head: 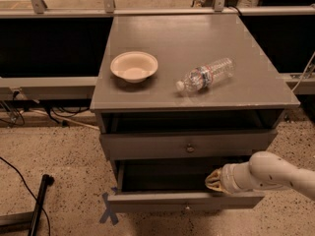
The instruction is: Open middle drawer
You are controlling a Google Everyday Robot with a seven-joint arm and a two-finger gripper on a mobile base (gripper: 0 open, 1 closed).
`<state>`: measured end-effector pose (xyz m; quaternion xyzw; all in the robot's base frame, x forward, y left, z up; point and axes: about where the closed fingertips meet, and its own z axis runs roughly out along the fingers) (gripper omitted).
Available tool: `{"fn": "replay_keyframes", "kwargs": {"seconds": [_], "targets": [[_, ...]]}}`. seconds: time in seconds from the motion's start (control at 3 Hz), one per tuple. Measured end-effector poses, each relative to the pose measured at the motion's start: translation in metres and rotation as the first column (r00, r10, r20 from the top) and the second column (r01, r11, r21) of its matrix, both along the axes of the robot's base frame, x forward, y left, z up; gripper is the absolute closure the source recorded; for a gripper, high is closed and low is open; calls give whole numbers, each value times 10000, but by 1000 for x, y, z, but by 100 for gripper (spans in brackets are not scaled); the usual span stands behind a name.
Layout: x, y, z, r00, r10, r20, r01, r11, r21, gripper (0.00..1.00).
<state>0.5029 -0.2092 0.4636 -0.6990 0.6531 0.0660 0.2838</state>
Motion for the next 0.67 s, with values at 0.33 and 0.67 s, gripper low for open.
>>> {"fn": "replay_keyframes", "kwargs": {"seconds": [0.33,0.67], "targets": [[3,-1,-17,9998,-62,-205,64,9999,107,100],[9,2,-28,9996,45,-292,-39,9998,186,100]]}}
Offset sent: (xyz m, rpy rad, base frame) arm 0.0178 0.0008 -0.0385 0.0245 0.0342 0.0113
